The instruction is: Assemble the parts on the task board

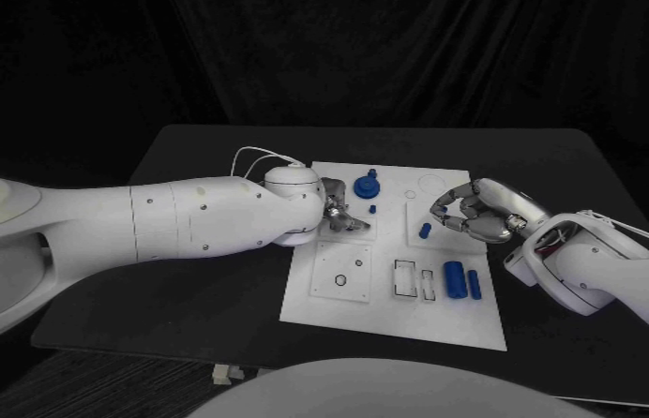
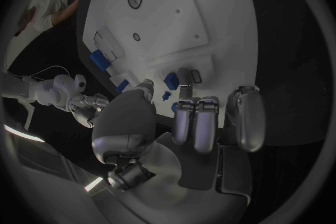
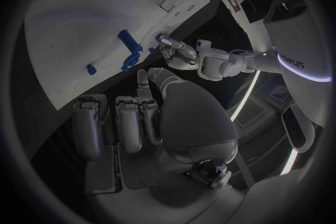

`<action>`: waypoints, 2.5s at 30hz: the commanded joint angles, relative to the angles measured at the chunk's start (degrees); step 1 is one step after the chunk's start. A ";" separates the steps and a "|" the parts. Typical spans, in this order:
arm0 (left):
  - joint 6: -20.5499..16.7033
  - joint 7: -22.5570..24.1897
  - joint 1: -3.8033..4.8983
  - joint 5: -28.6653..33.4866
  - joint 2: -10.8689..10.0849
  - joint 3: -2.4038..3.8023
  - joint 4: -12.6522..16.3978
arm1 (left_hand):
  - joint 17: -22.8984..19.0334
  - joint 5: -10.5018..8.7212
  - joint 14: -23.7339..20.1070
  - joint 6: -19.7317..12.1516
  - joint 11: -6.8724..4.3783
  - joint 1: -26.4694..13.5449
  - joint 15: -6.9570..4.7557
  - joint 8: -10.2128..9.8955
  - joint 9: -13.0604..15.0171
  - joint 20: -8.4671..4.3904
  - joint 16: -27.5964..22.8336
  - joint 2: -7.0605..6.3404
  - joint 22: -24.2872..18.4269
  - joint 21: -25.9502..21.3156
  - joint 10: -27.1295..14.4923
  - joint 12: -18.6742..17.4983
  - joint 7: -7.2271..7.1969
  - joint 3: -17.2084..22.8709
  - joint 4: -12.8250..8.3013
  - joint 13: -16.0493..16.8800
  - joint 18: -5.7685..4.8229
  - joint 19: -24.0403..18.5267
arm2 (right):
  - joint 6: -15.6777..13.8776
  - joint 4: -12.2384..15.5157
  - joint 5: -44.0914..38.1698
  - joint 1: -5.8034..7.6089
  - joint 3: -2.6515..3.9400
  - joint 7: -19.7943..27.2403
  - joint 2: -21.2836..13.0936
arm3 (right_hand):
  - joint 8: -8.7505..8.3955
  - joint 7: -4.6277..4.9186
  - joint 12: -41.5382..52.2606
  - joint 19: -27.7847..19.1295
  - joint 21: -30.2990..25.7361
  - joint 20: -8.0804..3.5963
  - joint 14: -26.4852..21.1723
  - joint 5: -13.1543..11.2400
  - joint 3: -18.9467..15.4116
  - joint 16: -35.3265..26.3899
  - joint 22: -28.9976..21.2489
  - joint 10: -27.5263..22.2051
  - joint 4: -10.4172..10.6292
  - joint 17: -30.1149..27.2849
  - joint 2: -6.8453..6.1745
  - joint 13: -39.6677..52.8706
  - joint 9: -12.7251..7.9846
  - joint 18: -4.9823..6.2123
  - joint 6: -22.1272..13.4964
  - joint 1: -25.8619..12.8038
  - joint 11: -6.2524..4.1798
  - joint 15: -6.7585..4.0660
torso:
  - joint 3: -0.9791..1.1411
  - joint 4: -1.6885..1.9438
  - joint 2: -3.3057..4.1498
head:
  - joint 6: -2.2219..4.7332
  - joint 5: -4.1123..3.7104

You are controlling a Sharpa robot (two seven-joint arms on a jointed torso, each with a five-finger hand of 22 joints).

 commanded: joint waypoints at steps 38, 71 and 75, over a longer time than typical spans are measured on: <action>8.80 3.08 7.55 13.20 -0.97 0.07 -0.71 | 15.10 16.57 6.05 -1.57 -0.27 23.60 -0.44 -4.97 -5.77 -0.54 0.15 3.23 11.61 0.79 6.07 0.20 0.19 4.87 -0.77 15.10 0.03 2.14 | 0.65 -0.18 -0.05 -0.21 0.02 -0.81 0.09 | -0.09 0.39 0.15 5.24 -0.34 0.54 5.95 0.19 0.37 0.15 14.61 6.17 0.03 15.09 -0.18 15.09 0.08 -0.55 0.05 0.30 0.44 0.47 | 0.01 -0.11 -0.05 | 0.00 -1.35; 4.48 8.73 7.52 16.15 -2.89 0.07 -1.49 | 15.10 13.31 6.05 -3.02 1.03 28.51 0.61 -9.94 -16.09 -0.13 0.15 1.07 11.88 1.94 6.07 0.20 1.94 12.00 -5.81 15.10 -0.21 2.65 | -0.64 0.23 -0.05 -0.21 0.02 0.46 -0.42 | 0.06 0.36 0.15 5.33 -0.23 0.64 5.95 -1.69 -0.09 0.15 14.66 6.17 1.33 15.09 -0.03 15.09 0.17 -0.59 0.33 -1.45 0.49 0.55 | -0.01 0.02 0.03 | 0.00 -1.72; 5.03 8.81 7.60 16.14 -4.63 0.08 -1.16 | 15.10 9.59 6.05 -1.55 1.49 26.40 0.97 -11.47 -19.60 0.60 0.15 1.00 11.89 2.00 6.07 0.20 2.33 11.37 -4.32 15.10 -0.21 2.66 | -0.72 0.07 -0.05 -0.20 0.02 0.54 -0.47 | 0.18 0.26 0.15 5.38 -0.18 0.62 5.95 -4.05 -0.47 0.15 14.69 6.17 2.44 15.09 0.14 15.09 0.21 -0.61 0.60 -2.51 0.42 0.50 | 0.02 0.06 -0.11 | 0.00 -1.73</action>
